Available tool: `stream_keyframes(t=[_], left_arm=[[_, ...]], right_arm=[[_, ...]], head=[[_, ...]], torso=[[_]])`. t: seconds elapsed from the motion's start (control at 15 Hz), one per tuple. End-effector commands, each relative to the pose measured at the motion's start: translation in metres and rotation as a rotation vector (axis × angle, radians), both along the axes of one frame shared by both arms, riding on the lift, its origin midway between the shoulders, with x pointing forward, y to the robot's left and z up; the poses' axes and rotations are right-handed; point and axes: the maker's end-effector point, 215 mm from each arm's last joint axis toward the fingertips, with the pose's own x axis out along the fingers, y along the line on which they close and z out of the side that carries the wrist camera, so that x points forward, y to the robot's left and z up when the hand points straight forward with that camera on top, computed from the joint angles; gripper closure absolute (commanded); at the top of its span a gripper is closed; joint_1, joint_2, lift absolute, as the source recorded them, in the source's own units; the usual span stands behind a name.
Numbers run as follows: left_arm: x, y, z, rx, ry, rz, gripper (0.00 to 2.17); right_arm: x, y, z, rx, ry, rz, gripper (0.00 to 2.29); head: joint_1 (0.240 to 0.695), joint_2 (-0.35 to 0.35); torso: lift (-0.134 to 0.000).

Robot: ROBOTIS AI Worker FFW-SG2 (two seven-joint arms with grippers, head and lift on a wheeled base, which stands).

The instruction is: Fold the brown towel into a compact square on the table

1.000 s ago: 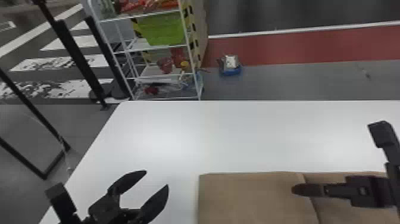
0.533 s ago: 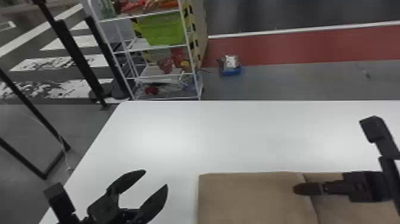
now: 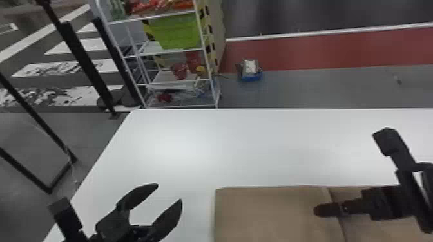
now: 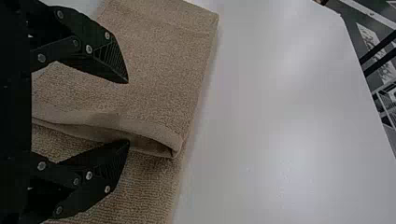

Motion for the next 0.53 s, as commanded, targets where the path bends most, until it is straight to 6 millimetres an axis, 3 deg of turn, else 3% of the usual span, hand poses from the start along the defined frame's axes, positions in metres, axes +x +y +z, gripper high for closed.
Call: stream_keyframes(t=[0.0,0.13,0.47], left_arm=[[0.0,0.0001,-0.0003,-0.002,0.0,0.003,0.07],[0.001,0.0003,-0.0003,0.0,0.0,0.006,0.07],[0.0011,0.0006,-0.0003,0.0,0.0,0.007,0.07]], right_arm=[[0.0003,0.0003,-0.0025,-0.014,0.005,0.006,0.5],[0.0005,0.0006,-0.0041,-0.016,0.012,0.009,0.71],[0.0017,0.0044,-0.0027,-0.014,0.014,0.023,0.87]], head=[[0.695,0.259],[0.695,0.261],[0.695,0.264]], torso=[[-0.124],[-0.124],[-0.124]])
